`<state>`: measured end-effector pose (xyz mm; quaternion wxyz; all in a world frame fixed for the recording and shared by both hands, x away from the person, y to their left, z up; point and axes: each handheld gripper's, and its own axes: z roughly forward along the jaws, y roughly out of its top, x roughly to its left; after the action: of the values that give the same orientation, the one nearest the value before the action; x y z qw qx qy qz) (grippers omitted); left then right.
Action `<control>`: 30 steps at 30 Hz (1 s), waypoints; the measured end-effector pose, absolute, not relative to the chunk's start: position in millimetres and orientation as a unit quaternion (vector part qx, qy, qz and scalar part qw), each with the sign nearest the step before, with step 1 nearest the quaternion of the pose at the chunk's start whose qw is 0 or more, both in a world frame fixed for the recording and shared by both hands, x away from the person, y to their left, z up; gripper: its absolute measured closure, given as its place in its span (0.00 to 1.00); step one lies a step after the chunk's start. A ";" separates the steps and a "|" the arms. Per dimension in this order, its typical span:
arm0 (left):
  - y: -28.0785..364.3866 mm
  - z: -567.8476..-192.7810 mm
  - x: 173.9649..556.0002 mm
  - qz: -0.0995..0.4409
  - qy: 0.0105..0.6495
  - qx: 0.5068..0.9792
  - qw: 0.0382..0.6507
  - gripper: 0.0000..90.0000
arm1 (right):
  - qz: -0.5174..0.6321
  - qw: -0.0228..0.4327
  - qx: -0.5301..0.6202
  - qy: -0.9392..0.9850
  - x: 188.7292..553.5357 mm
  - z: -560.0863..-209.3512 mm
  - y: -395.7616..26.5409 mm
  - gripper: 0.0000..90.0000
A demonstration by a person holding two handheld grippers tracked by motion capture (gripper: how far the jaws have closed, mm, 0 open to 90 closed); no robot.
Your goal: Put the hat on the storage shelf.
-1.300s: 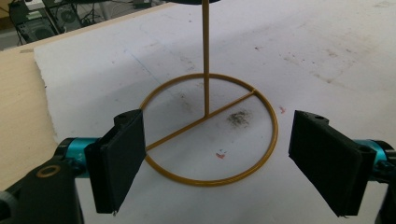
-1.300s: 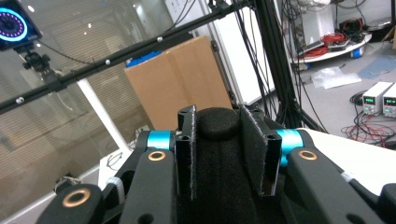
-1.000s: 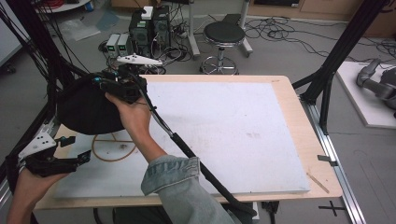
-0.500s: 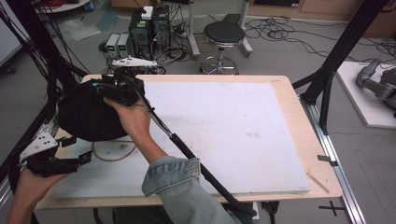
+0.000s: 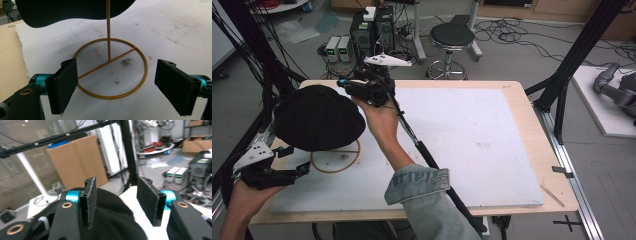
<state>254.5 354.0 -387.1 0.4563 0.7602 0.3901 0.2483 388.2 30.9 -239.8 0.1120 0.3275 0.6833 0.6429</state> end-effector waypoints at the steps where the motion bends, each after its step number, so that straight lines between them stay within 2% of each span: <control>1: 354.0 -387.1 254.5 0.248 0.390 0.760 0.456 0.21 | 0.643 0.112 0.328 0.683 388.2 -239.8 30.9 0.54; 7: 353.0 -388.0 255.6 0.248 0.390 0.761 0.454 0.21 | 0.640 0.156 0.350 0.666 391.9 -236.9 -13.1 0.49; 15: 351.7 -388.8 256.5 0.249 0.391 0.762 0.452 0.21 | 0.637 0.179 0.370 0.652 392.7 -236.7 -54.7 0.45; 25: 350.5 -388.6 256.8 0.250 0.391 0.763 0.450 0.21 | 0.619 0.231 0.409 0.629 387.4 -250.5 -122.9 0.32; 30: 349.0 -388.3 257.6 0.251 0.390 0.763 0.450 0.21 | 0.620 0.238 0.425 0.615 381.2 -257.2 -155.4 0.26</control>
<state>257.6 349.0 -388.3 0.4499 0.7631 0.3904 0.2507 381.2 -155.4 -257.2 0.2381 0.4248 0.6149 0.6203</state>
